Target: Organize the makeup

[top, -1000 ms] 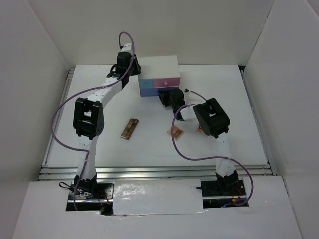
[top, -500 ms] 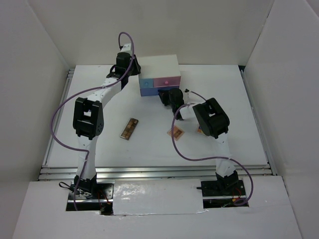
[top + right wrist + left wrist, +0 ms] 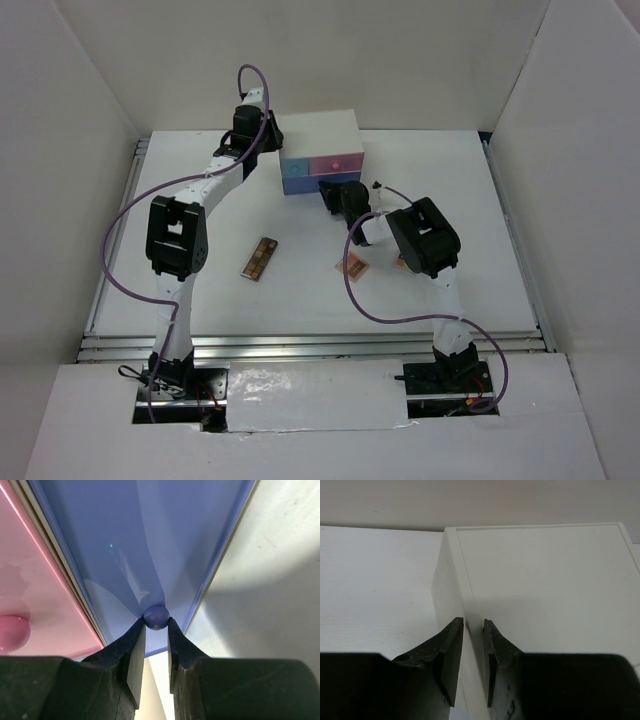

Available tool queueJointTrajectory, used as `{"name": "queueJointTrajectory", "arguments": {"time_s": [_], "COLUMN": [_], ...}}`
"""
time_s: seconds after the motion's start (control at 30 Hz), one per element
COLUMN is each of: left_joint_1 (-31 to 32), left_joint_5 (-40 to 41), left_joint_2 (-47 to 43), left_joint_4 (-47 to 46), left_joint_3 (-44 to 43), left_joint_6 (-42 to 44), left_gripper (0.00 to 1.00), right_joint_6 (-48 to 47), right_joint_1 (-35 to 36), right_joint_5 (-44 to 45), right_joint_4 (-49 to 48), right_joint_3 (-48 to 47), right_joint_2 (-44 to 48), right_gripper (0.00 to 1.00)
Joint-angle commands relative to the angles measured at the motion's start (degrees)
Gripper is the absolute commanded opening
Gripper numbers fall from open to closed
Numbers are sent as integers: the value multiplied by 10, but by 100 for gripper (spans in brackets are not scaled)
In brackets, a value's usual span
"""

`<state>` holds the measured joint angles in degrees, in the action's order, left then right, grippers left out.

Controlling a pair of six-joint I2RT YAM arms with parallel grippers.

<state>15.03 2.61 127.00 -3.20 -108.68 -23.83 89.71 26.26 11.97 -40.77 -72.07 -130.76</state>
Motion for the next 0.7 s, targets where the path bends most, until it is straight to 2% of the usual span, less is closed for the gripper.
{"name": "queueJointTrajectory", "arguments": {"time_s": [0.0,0.43,0.67], "left_joint_1": [-1,-1,-1], "left_joint_5": [-9,-12,-14], "left_joint_2": [-1,-3,-11], "left_joint_4": [64,62,57], "left_joint_3": [21,23,33], "left_joint_6": [20,18,12], "left_gripper": [36,41,55], "right_joint_6": [-2,3,-2], "right_joint_1": [-4,-1,12], "right_joint_5": [28,17,8], "right_joint_4": [-36,-109,-153], "right_joint_3": [21,83,120], "right_joint_2": [13,28,49], "right_gripper": [0,0,0]}}
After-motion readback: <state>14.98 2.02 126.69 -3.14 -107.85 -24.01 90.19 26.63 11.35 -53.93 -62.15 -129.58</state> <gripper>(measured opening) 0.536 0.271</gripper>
